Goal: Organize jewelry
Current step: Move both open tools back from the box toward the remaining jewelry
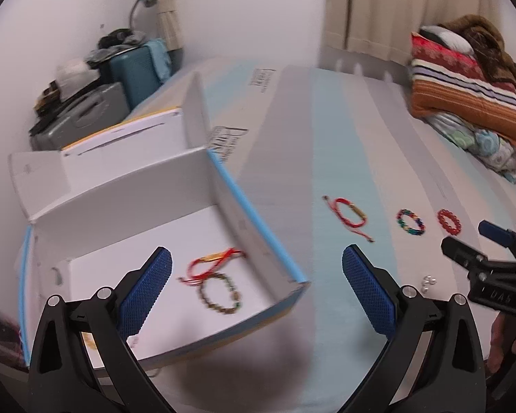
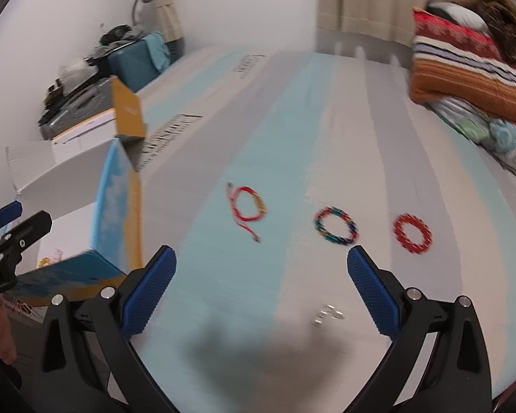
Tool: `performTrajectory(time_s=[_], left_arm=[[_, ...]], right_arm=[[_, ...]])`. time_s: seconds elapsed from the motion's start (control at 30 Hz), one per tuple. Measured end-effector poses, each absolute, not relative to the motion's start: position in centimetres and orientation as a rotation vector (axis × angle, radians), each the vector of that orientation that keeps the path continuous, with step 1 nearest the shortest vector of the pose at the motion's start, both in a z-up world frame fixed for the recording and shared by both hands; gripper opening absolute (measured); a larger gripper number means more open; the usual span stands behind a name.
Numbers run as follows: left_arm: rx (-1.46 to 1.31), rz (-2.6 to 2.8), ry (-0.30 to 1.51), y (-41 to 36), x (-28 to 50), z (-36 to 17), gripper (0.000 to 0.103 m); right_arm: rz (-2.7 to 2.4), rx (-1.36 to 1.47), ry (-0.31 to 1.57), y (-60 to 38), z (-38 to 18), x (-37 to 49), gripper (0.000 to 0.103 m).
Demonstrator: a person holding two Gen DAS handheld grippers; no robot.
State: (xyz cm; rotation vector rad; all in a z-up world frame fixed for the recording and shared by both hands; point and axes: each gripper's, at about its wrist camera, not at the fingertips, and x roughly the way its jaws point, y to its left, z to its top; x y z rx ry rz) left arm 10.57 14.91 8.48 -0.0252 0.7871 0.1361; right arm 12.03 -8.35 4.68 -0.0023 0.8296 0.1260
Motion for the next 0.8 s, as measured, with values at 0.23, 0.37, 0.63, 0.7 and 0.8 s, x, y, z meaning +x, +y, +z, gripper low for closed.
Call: performTrajectory(time_s=[0.23,0.37,0.63,0.7,0.8], left_arm=[[-0.041,0.065,0.822,9.8,14.2,7.3,0.097],[-0.043,0.037,0.846,7.3,16.7,6.4,0.097],[0.001,0.041,0.896,4.3,21.4,3.2,0.097],[0.012,0.052,0.922,3.9,22.8,1.8,0.097],[-0.030,0.062,0.946,4.1,24.3,0.3,0.097]], right_arm=[[0.078,0.020,0.870,-12.2,2.1,11.6,0.096],[0.059,0.025,0.887,-13.6,0.5,11.2,0.096],[0.039,0.077,0.942,-15.4,-3.4,11.6,0.095],[0.031,0.083,0.957,-15.7,-4.5,12.0,0.095],[0.012,0.085,0.973,-15.8,-5.9,12.5,0.093]])
